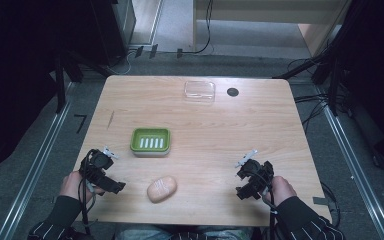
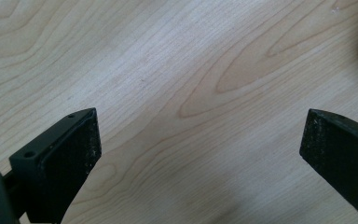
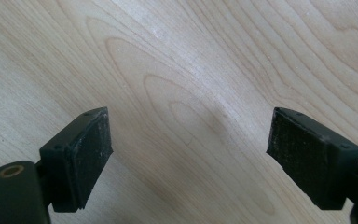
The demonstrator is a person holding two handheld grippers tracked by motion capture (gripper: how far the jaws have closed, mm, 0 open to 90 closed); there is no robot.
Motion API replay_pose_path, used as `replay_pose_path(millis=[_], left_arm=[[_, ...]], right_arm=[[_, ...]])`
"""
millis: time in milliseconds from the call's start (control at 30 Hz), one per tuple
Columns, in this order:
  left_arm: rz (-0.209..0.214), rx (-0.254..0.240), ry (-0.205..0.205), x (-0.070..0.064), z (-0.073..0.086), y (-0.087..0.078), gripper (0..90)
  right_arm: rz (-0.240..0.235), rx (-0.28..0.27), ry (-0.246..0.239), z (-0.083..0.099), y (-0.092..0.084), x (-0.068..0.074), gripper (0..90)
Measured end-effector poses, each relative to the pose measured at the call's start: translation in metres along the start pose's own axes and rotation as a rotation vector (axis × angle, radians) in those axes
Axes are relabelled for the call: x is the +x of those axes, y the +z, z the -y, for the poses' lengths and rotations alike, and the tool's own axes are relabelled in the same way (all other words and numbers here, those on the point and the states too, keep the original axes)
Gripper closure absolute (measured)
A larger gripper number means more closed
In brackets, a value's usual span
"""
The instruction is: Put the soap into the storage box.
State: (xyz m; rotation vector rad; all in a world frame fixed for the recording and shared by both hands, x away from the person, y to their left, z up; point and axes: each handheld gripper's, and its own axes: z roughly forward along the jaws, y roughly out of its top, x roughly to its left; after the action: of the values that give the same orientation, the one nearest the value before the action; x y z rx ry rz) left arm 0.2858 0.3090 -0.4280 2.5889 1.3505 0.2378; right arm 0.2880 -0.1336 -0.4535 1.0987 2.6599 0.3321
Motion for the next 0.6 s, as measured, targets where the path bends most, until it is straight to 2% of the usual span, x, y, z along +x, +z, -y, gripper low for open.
replay_pose_path(millis=[433, 600], left_arm=[[0.031, 0.003, 0.017, -0.0043, -0.0030, 0.0016, 0.0], [0.029, -0.006, 0.029, -0.0092, -0.0051, -0.0004, 0.0]], right_arm=[[0.000, 0.010, -0.006, 0.0000, 0.0004, 0.0011, 14.3], [0.000, 0.012, -0.004, 0.0001, 0.0008, 0.0013, 14.3]])
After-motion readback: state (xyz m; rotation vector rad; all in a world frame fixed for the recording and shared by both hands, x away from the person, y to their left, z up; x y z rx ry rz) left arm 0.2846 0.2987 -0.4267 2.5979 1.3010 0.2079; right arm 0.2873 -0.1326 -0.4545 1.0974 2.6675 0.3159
